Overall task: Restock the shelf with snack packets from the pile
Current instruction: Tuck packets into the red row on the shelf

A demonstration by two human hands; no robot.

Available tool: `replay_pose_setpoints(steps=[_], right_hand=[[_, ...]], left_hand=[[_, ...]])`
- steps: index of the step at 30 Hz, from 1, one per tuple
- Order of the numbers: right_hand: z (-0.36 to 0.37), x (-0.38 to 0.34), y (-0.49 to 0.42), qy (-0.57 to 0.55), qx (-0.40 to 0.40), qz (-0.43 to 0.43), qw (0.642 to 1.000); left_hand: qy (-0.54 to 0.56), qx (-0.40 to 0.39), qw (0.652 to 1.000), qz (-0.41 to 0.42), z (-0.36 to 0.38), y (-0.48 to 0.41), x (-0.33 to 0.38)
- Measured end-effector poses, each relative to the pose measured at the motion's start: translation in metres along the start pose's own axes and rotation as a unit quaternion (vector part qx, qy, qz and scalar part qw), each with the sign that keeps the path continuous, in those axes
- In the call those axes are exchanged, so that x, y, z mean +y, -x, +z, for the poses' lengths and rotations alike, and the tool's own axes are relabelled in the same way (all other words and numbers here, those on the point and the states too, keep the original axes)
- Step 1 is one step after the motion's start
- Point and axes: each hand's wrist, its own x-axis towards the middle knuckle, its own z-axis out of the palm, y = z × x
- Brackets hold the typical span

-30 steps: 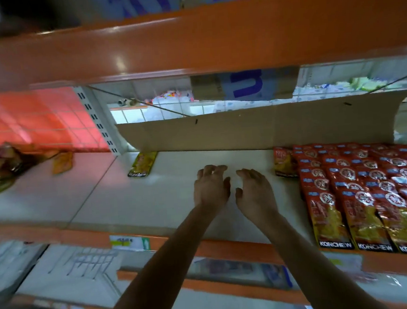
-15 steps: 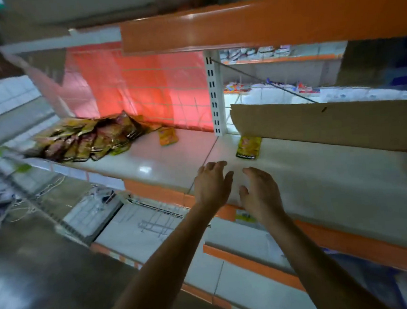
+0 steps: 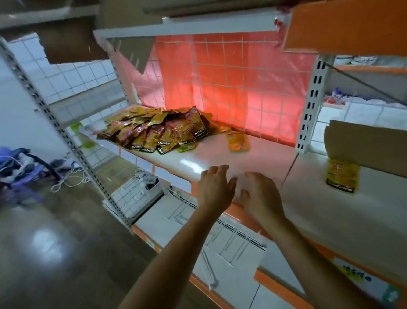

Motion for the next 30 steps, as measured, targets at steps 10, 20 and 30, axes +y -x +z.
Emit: replay_pose_setpoints(steps=[10,20,30], right_hand=[[0.041,-0.018,-0.099,0.042,-0.04,-0.03,0.998],[0.061,-0.004,-0.164,0.096,-0.017,0.066,0.993],[0.086,-0.007,-0.209,0.147,-0.01,0.179,0.973]], left_hand=[[-0.007,0.01,0.998,-0.055,-0.012,-0.084,-0.051],[0.073,0.023,0.997,-0.014,0.001,-0.162,-0.061],[0.147,0.017,0.982,-0.116,0.008,-0.259,-0.071]])
